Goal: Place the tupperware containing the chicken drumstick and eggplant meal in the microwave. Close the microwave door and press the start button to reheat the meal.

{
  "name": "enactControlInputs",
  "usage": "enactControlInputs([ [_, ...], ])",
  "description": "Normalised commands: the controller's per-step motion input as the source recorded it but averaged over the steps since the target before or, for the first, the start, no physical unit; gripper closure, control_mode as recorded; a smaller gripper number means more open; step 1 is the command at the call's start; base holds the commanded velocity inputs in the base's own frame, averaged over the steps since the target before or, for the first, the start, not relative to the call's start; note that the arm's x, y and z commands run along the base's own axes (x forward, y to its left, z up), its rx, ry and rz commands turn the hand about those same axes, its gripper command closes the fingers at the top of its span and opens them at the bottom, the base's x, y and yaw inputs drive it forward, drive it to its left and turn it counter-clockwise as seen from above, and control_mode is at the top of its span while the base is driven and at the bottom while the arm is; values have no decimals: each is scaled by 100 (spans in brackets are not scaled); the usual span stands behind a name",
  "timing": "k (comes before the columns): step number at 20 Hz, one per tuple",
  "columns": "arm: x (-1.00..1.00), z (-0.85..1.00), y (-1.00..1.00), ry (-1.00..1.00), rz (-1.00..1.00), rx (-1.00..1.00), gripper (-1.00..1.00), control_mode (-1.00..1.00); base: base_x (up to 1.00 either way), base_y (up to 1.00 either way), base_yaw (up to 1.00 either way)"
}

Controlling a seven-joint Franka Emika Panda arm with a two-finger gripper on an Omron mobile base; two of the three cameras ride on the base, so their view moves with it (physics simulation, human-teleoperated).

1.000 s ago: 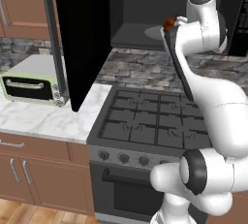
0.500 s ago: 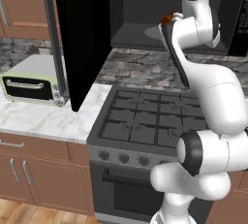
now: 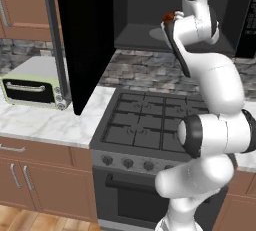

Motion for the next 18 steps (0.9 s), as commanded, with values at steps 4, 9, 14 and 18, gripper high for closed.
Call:
enactControlInputs([
  [4,67,0,-6,0,0,0,100,-100,0,0,0],
  [9,65,0,-13,0,-2,0,100,-100,0,0,0],
  [14,53,0,-17,2,-4,0,100,-100,0,0,0],
  [18,36,-1,-2,3,-1,-1,100,-100,0,0,0],
])
